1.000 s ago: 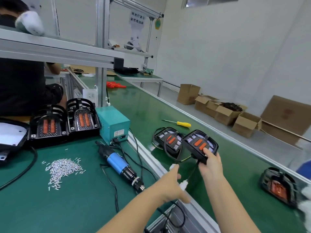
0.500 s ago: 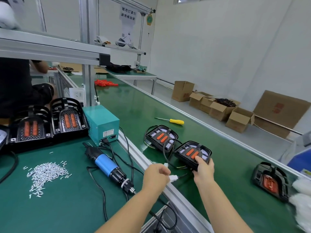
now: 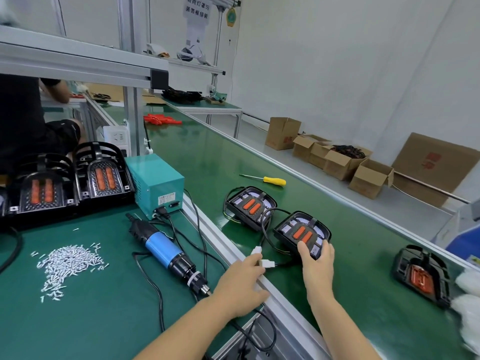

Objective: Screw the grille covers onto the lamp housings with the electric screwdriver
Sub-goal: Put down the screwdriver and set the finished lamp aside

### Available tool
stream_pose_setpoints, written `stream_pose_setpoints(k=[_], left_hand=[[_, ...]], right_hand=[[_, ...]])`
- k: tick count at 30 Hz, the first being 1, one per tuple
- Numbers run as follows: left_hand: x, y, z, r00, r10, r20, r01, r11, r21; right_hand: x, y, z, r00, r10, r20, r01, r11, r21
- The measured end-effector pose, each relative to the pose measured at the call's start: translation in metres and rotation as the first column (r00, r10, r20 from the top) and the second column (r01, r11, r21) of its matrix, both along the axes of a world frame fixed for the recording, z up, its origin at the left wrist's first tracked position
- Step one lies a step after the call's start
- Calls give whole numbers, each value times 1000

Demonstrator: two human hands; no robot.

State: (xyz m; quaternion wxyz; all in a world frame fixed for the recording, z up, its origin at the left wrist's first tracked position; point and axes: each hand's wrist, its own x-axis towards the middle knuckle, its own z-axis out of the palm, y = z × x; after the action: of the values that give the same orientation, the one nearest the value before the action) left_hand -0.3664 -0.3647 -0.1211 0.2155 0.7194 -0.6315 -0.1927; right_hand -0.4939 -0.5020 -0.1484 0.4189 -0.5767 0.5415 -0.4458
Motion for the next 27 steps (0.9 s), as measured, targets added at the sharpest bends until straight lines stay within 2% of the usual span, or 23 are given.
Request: stream_pose_setpoints(k=[3,8,11,17,20,24,27], left_hand=[[0,-8,3,977,-20,211,10,999,48],[9,-24,0,934,-9,356,-46,988,147],[17,-30,-3,919,53,392,-125,979,159],[33,-37,-6,876,159,454,-243,961,132],[40,-38,-3,889,155,431,-242,958,153],[39,-33,3,903,126,410,-215,960,179],[37,-27,6,908,120,402,-206,962,179]], right_hand=[[2,-1,0,998,15,-54,-16,1000,-15],[13,-1,3,997,30,-77,-32,999,-24],[21,3,4,991,55,-124,-58,998,-26],[23,5,1,923,177,-341,-197,980,-25],[28,6,-1,888,144,-437,-183,982,-49],[31,5,-2,892,114,-437,-150,987,-49],[32,7,0,847,37,-530,-129,982,-138]])
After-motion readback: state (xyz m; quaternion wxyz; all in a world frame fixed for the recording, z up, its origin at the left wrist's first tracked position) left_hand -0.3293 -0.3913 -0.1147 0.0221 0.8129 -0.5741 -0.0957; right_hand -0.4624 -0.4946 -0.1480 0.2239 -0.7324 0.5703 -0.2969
